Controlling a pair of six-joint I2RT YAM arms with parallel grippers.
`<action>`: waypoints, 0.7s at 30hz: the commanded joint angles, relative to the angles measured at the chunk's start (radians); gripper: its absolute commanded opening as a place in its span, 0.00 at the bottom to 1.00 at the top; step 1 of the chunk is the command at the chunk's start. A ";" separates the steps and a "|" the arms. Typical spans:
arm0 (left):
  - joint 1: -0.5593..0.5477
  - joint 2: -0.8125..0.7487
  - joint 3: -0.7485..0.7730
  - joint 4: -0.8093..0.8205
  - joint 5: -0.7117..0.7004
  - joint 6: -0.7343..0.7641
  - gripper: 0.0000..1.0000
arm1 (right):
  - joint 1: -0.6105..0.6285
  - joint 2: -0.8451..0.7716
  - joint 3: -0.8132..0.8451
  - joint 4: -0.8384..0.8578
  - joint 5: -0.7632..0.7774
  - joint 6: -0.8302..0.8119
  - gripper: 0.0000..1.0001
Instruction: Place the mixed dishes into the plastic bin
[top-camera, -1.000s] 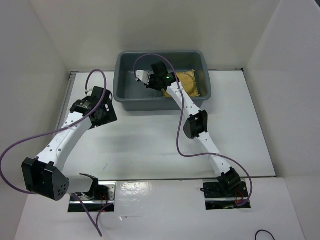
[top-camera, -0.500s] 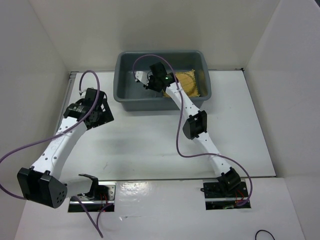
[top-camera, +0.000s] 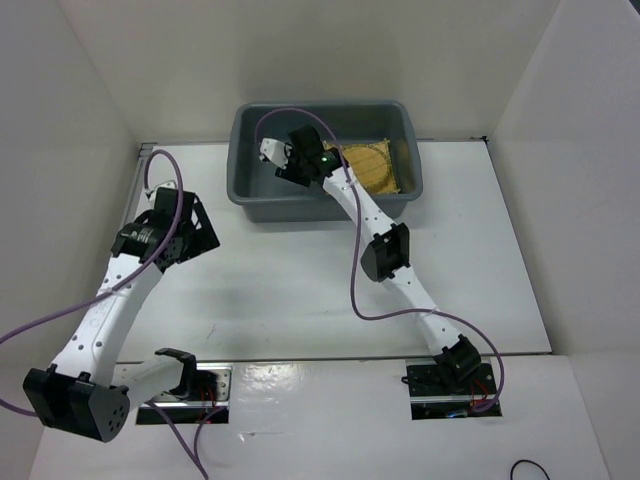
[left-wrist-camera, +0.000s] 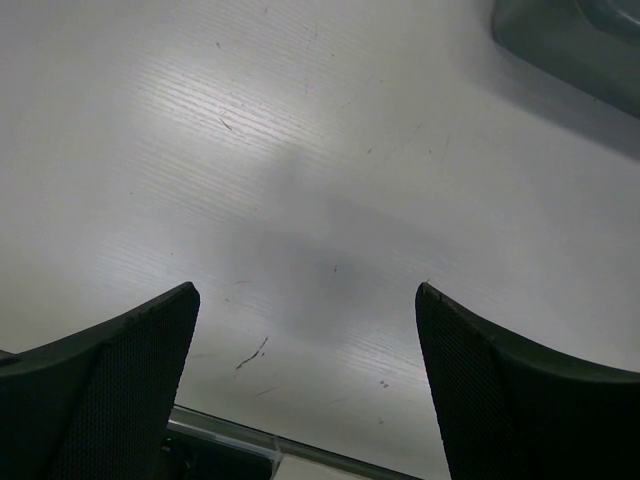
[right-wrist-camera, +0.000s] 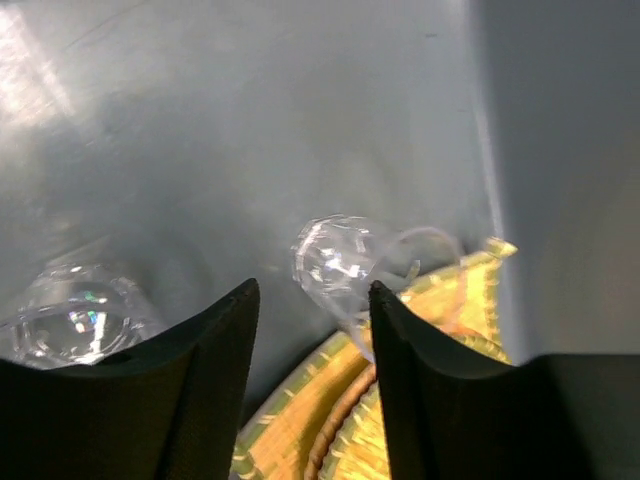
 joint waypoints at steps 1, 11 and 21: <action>0.005 -0.031 -0.012 0.026 0.016 0.013 0.95 | 0.010 -0.133 0.048 0.110 0.076 0.081 0.57; 0.015 -0.052 -0.066 0.118 0.053 0.067 0.95 | -0.001 -0.303 0.048 0.116 0.202 0.246 0.78; -0.021 -0.032 -0.156 0.377 0.090 0.105 0.99 | -0.050 -0.515 0.025 -0.313 0.207 0.497 0.92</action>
